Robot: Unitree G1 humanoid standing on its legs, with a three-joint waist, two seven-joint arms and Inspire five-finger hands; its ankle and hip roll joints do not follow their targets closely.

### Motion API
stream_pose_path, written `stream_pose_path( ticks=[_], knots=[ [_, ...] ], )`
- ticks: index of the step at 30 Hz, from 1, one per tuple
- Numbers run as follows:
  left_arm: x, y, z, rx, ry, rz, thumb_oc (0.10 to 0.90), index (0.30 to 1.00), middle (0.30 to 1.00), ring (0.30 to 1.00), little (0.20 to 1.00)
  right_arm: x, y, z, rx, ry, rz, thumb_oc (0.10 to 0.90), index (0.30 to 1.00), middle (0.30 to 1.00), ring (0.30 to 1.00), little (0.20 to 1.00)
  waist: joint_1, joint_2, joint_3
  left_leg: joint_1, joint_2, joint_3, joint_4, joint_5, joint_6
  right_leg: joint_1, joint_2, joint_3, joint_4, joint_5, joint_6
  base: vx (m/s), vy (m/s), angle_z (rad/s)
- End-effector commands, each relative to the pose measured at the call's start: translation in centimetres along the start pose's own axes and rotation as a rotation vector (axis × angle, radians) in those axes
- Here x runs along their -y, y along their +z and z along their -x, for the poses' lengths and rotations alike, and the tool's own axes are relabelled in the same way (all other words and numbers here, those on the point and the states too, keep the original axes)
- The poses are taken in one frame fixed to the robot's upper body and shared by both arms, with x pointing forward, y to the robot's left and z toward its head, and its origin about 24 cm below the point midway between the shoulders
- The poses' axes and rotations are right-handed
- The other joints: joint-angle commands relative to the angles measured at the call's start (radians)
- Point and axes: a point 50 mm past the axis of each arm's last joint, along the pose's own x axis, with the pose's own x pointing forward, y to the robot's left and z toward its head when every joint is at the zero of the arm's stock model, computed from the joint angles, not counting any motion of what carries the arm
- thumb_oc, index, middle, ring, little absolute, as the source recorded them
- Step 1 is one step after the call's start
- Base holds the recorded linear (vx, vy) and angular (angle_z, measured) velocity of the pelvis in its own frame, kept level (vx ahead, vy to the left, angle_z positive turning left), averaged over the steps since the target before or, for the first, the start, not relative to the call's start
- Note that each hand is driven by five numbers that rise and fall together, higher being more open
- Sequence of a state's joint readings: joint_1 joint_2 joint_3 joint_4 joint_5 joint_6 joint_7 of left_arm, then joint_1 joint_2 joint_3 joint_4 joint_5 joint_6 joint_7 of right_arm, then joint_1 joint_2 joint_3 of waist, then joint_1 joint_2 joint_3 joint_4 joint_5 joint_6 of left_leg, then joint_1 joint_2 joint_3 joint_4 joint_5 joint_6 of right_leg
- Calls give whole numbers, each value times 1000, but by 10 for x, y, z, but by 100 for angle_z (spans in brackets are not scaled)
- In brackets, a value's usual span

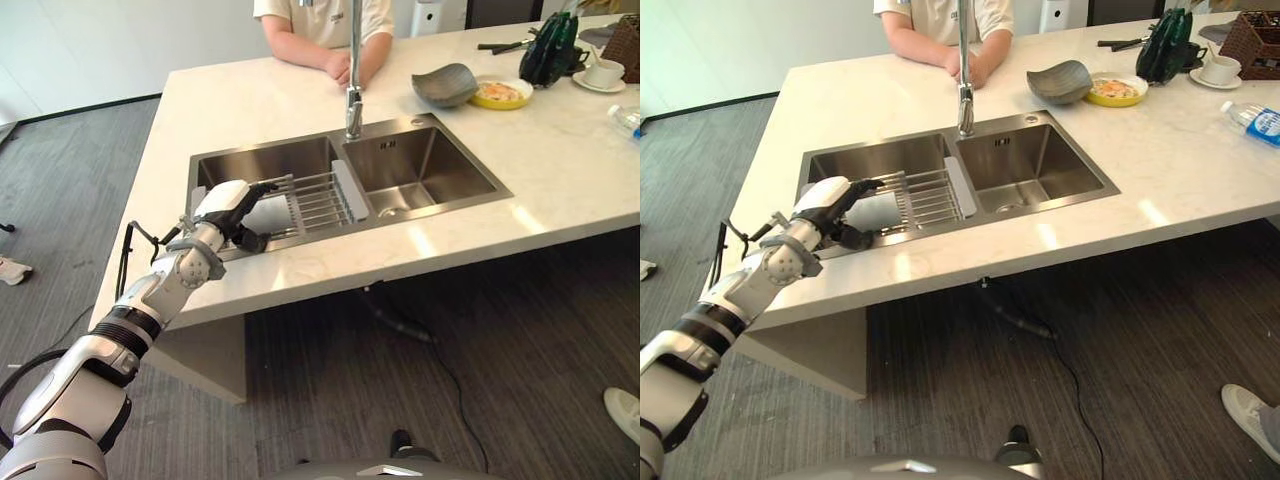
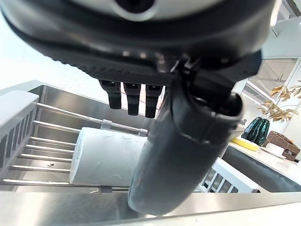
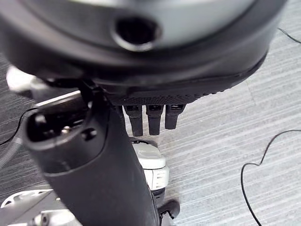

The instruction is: Place the dishes in the dishwasher.

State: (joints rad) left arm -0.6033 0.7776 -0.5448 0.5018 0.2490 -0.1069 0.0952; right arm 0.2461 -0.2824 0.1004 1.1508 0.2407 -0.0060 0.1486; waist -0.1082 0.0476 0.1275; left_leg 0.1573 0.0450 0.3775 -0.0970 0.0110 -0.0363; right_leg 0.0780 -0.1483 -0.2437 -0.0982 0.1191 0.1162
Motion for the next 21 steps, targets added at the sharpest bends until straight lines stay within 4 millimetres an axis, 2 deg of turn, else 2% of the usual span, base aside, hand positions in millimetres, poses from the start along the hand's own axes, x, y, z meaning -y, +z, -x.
stream_pose_path(
  ticks=[1,21],
  knots=[
    [-87,23,-27,55,284,-95,800,900,900,900,900,5,9,-1,36,-13,-26,800,900,900,900,900,11,-2,11,-27,-4,8,16,-43,-14,10,-118,-39,115,-108,135,0,0,0],
    [-97,5,-52,-149,238,-148,800,900,900,900,900,14,18,-1,37,-42,-13,800,900,900,900,900,-23,-4,25,-35,-1,29,12,-36,-15,-14,-107,-17,99,-94,136,1,4,-3]
  ],
)
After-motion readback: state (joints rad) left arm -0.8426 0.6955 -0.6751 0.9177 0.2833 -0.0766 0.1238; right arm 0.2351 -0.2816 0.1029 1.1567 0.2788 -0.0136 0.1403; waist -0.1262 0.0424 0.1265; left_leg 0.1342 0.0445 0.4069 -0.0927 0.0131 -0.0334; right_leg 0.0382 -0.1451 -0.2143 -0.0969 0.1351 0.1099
